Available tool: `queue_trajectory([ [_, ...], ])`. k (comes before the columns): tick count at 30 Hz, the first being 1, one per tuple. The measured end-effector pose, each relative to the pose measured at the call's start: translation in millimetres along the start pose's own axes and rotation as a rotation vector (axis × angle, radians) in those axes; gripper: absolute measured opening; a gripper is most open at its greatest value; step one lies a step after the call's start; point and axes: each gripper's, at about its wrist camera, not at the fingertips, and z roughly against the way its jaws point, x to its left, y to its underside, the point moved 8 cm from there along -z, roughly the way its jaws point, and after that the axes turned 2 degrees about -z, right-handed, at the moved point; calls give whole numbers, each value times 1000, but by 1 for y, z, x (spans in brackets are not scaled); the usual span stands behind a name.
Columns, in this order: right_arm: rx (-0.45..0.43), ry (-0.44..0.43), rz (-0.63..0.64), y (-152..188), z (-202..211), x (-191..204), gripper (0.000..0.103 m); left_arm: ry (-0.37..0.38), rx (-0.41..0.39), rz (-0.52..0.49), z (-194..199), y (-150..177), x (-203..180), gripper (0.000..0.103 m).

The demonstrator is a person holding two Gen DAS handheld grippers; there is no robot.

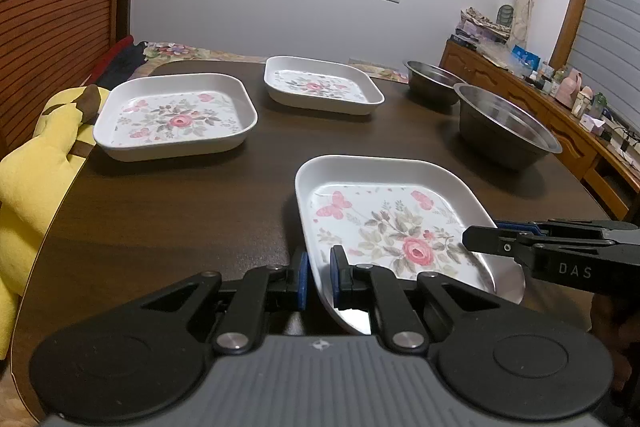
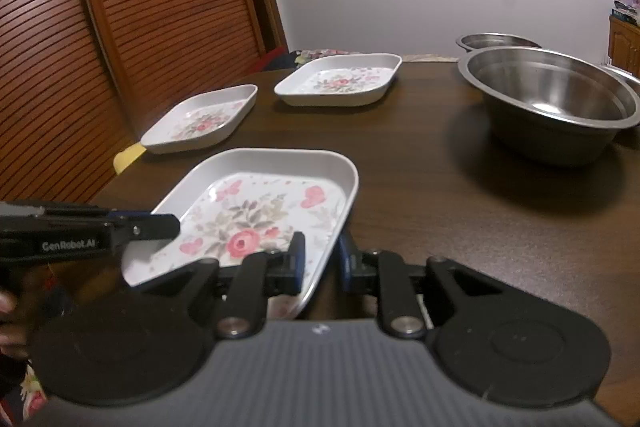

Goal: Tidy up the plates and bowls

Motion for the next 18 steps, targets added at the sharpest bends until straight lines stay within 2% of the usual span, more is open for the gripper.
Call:
queue_trajectory([
  [9,-8,-2,-7,0,1,-1,20,-9,-7,8,-1,0,2,12],
  [18,-21,8,-5,-9,9,-8,22,-30,-24,24,4,-8,12,22],
])
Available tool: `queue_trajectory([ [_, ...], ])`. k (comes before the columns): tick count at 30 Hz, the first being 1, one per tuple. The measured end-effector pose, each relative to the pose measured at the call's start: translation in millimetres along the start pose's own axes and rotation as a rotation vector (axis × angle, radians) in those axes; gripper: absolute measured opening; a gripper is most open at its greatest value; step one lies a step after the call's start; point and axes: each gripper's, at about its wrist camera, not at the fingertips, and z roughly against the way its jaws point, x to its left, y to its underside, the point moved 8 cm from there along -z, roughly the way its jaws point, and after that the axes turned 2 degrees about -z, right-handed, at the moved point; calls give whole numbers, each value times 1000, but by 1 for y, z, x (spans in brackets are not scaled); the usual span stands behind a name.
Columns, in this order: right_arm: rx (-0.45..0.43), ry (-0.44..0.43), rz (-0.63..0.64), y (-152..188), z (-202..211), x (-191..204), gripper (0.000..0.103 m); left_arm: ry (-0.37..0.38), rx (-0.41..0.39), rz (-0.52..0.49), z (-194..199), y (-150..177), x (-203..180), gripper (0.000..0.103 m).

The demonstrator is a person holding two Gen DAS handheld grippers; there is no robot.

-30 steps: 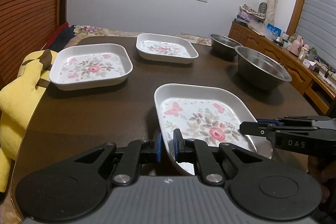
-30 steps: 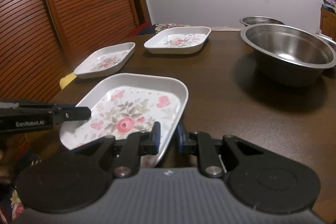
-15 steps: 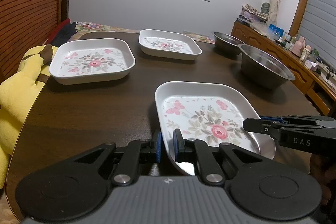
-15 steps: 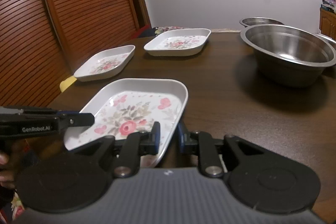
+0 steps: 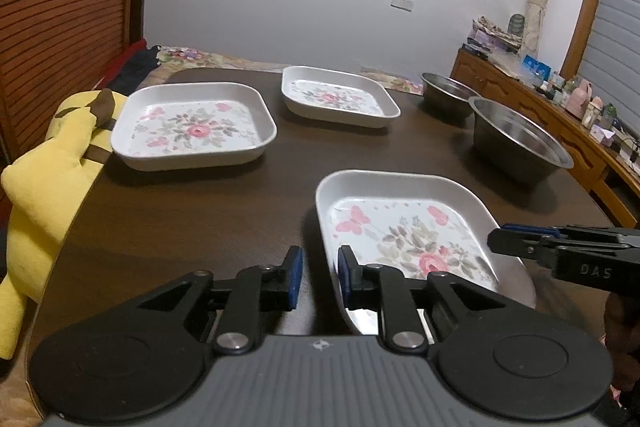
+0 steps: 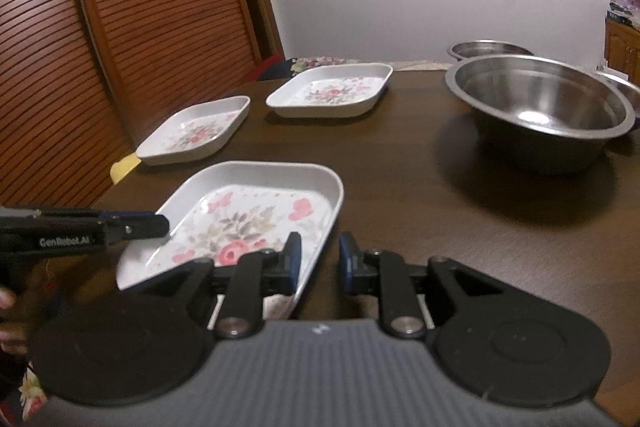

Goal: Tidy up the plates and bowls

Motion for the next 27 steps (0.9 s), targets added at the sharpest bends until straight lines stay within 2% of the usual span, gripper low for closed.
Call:
queue_trajectory([
  [12,-53,-41,54,-35,15,13,22,6,-54,4,20,-25,4,22],
  [15,-51,-64,66,-44,10,21,22,-5,-72,3,24,-33,8,27],
  [22,-28,-125,124,-66,-5,46,26,-53,-81,-7,18,-55,36,33],
  [25,-10,-160,135,-77,-13,58,33,-69,-76,-11,14,-67,53,35],
  [27,1,-184,137,-85,-21,65,34,-85,-74,-15,11,-74,66,36],
])
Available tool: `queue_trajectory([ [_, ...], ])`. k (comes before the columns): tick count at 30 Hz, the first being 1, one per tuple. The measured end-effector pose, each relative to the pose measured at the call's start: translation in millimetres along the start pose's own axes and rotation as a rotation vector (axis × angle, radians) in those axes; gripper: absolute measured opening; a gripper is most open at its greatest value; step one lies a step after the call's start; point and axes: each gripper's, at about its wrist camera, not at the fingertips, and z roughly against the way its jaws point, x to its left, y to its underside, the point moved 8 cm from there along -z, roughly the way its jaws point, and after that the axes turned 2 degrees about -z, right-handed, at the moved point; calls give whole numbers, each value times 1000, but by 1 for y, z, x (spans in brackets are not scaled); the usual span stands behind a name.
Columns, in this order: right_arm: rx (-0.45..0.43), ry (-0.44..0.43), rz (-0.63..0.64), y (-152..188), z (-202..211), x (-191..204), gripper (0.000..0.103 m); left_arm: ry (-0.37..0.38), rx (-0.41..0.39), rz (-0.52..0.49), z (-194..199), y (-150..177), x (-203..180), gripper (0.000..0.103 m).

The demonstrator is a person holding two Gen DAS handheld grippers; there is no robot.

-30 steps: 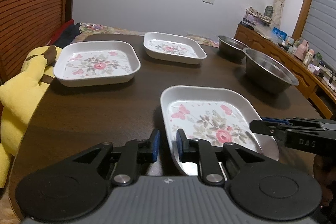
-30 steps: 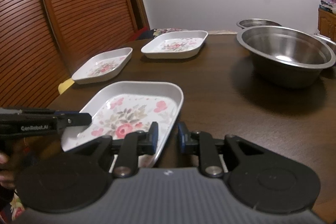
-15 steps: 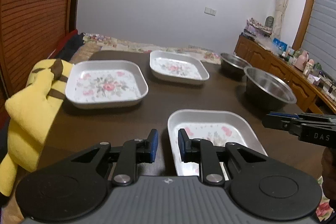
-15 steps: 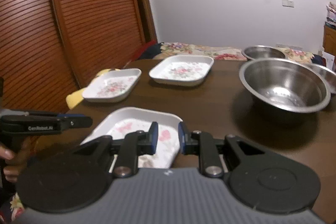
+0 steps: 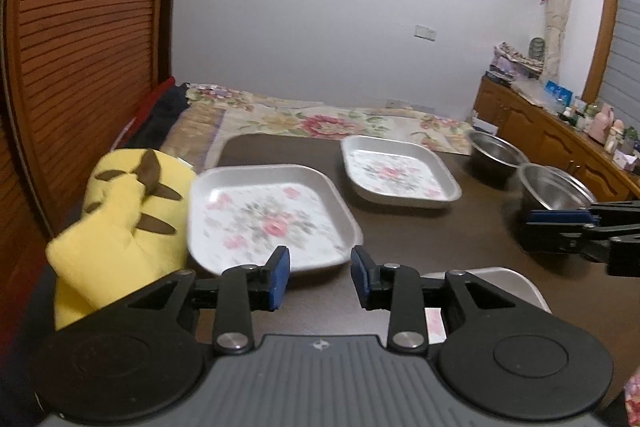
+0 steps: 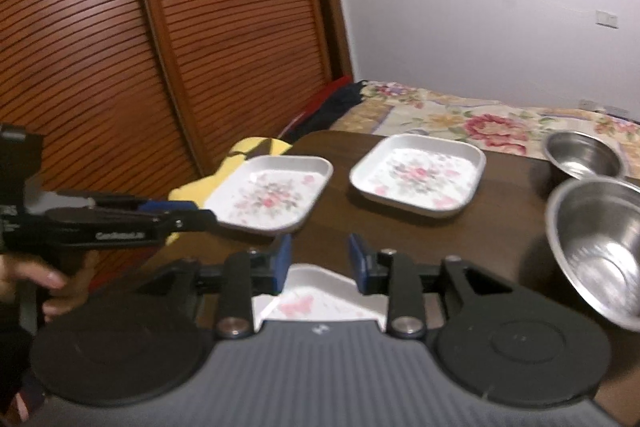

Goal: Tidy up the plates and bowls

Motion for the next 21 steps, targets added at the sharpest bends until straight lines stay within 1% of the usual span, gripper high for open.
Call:
queue_trajectory([
  [4,25,-32,0,-12,-18,7,34,-25,11,10,-14,-11,29,36],
  [9,67,-49,8,-22,-44,12,34,-38,32,21,-33,-15,56,36],
  [13,106,-53,8,-26,-65,12,34,-21,53,30,-50,-15,73,36],
  [16,136,-56,6,-27,-81,13,34,-23,70,25,-61,-14,84,36],
  [21,188,-72,5,-29,-102,16,34,-10,77,46,-72,-13,99,36],
])
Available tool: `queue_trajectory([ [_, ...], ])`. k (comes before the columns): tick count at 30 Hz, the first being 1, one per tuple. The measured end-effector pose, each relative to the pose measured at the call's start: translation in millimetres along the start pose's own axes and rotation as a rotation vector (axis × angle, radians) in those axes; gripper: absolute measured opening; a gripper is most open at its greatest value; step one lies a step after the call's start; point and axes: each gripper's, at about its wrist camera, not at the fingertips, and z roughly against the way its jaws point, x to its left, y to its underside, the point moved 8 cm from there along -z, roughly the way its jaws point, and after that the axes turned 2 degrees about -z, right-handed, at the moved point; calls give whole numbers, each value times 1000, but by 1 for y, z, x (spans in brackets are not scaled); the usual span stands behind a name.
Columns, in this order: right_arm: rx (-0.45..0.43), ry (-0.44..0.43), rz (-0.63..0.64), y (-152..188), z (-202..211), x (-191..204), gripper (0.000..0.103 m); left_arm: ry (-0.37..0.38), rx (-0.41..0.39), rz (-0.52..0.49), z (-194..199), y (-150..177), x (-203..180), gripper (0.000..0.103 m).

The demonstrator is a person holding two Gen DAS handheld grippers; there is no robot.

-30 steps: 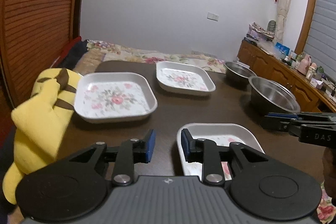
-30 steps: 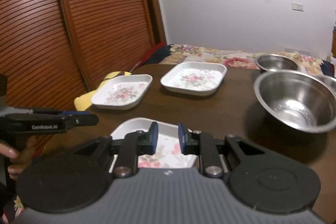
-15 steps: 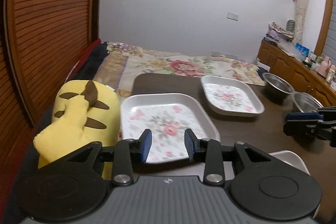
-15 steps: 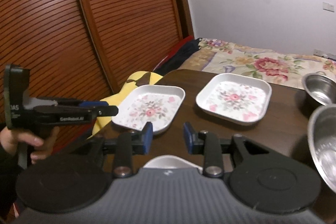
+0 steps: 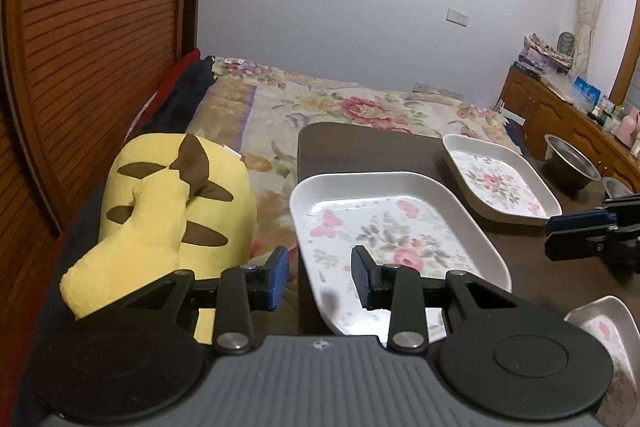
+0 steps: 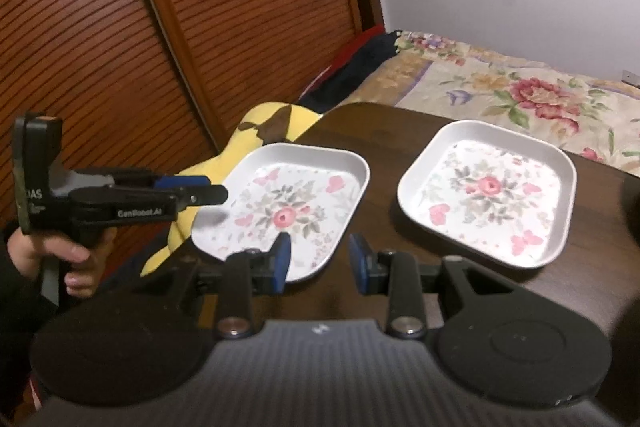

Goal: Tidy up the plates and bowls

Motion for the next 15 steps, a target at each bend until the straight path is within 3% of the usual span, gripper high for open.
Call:
queue_trajectory([
  [15,80,-13,-18,1,-44,-5,33,44,24,4,-17,5,8,30],
])
